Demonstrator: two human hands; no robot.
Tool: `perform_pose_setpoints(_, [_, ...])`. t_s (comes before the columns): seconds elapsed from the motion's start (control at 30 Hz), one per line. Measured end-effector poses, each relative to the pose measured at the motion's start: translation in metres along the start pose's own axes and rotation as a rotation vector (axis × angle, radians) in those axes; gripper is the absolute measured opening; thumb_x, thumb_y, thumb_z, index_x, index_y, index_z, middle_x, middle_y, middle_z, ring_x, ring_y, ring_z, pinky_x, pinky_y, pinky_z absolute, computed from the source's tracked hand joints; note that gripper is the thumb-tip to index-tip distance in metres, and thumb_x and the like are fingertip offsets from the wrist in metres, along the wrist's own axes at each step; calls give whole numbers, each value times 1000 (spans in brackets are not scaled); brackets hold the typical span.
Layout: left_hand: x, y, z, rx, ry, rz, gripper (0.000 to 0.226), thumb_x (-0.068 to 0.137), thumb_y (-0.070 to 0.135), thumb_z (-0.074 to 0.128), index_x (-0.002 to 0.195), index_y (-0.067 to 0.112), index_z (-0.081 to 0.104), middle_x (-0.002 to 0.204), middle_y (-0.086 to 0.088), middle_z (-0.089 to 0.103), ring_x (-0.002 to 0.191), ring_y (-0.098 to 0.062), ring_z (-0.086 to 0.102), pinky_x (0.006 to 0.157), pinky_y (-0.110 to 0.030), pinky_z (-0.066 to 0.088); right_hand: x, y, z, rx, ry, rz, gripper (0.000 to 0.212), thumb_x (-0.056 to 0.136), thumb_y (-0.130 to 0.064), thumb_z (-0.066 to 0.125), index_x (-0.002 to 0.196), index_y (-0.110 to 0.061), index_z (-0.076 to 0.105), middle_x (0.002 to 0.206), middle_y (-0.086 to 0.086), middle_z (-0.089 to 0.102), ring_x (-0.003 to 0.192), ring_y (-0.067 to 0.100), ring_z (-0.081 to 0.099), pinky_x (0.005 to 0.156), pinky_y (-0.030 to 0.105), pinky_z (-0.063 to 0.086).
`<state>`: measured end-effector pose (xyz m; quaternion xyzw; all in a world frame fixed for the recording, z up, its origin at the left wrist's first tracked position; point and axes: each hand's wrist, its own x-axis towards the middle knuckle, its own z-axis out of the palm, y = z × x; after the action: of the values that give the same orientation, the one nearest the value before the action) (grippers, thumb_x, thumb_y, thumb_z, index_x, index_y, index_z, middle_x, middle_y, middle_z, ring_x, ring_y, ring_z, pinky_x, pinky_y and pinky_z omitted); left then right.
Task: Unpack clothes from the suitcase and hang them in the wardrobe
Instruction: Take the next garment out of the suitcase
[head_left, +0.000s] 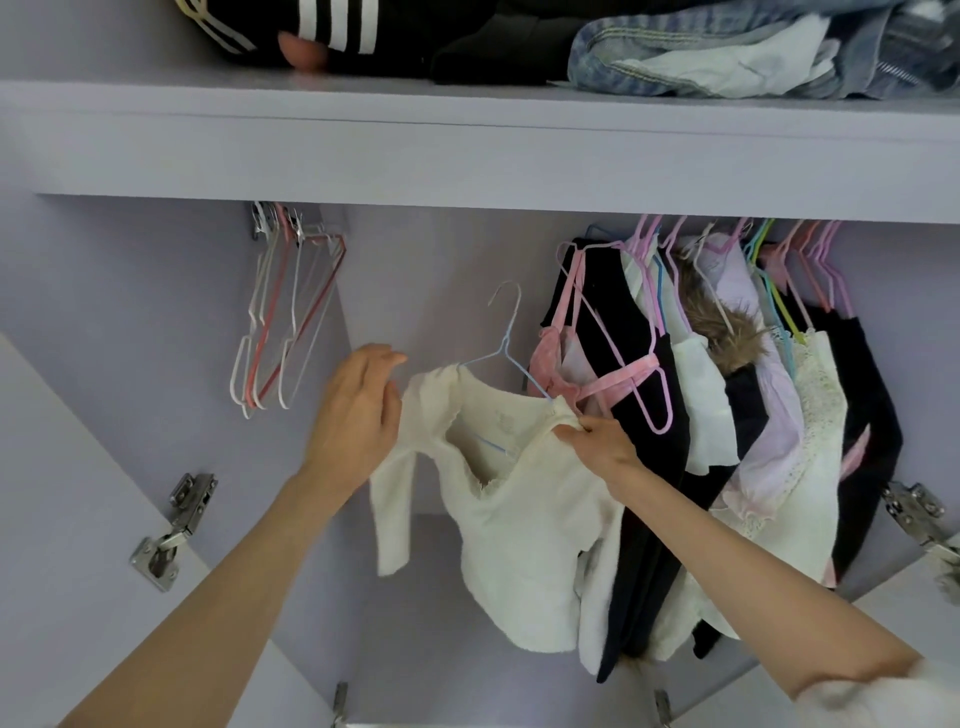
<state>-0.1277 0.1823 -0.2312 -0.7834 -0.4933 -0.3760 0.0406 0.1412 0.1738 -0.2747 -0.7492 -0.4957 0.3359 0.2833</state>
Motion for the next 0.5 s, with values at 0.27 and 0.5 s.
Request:
perform_pose_setpoints(0.27, [35, 54, -31, 263, 338, 370, 48, 85, 3, 43, 133, 11, 38, 142, -14, 29, 135, -38, 24, 111, -55, 23, -20, -26, -3, 177, 65, -237, 20, 93, -35, 39, 99, -19, 48, 101, 1, 49, 100, 21, 47, 98, 42, 41])
perform_pose_setpoints(0.5, [72, 68, -43, 439, 410, 293, 70, 82, 2, 47, 146, 11, 21, 151, -18, 13, 139, -41, 11, 111, -60, 7, -25, -36, -32, 169, 278, -363, 20, 100, -15, 36, 80, -11, 36, 76, 4, 40, 67, 20, 40, 67, 27, 32])
